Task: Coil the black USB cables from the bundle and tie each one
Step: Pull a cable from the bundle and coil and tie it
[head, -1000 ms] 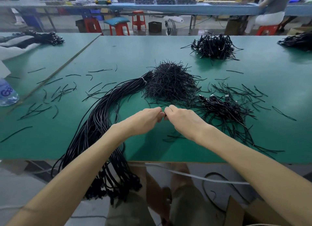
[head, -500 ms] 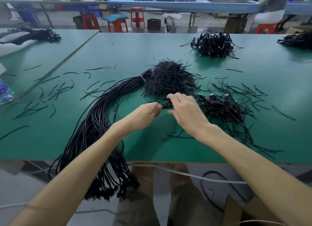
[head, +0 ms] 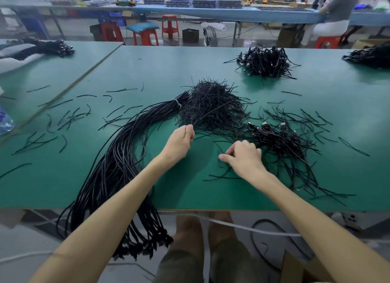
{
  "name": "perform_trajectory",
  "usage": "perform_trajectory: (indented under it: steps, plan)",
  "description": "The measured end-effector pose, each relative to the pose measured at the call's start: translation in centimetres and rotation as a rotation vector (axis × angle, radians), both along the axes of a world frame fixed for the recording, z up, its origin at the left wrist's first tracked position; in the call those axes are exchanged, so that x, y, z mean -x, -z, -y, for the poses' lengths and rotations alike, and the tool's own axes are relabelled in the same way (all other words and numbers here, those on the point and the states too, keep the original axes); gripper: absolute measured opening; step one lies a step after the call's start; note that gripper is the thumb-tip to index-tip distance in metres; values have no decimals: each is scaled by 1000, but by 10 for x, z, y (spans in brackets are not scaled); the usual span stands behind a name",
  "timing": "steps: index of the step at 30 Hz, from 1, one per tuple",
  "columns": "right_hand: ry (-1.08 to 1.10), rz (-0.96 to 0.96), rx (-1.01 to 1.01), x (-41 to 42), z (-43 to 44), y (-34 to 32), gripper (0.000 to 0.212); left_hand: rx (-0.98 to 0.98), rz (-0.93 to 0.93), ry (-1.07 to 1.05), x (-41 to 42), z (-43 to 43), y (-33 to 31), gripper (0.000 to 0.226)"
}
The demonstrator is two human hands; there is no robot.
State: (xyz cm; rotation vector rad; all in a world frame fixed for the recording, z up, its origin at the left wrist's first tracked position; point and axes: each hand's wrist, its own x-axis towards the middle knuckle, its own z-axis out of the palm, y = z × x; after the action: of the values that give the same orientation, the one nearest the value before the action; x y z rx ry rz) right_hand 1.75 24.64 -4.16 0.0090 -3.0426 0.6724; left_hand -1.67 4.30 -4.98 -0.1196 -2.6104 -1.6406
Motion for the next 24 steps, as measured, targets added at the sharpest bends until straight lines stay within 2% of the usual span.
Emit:
perform_trajectory:
  steps: [2, 6, 9, 11, 15, 19, 24]
  plan:
    - [-18, 18, -32, 1, 6, -2, 21, -14, -32, -2, -2, -3, 6, 39]
    - [-70, 28, -305, 3, 15, -7, 24, -37, -29, -15, -2, -2, 11, 40]
    - [-59, 33, -269, 5, 15, -8, 22, -19, -14, 14, -1, -2, 13, 41]
    - [-5, -60, -90, 5, 10, -7, 12, -19, -15, 23, -1, -2, 13, 41]
    - [0, -178, 336, 2, 6, -9, 12, 39, -30, 40, 1, -4, 11, 42]
    - [-85, -189, 689, -1, 16, -10, 9, 108, -47, 81, 1, -4, 12, 43]
    - [-3, -86, 1040, 5, 34, -3, 23, 161, -90, 135, -6, -3, 8, 42]
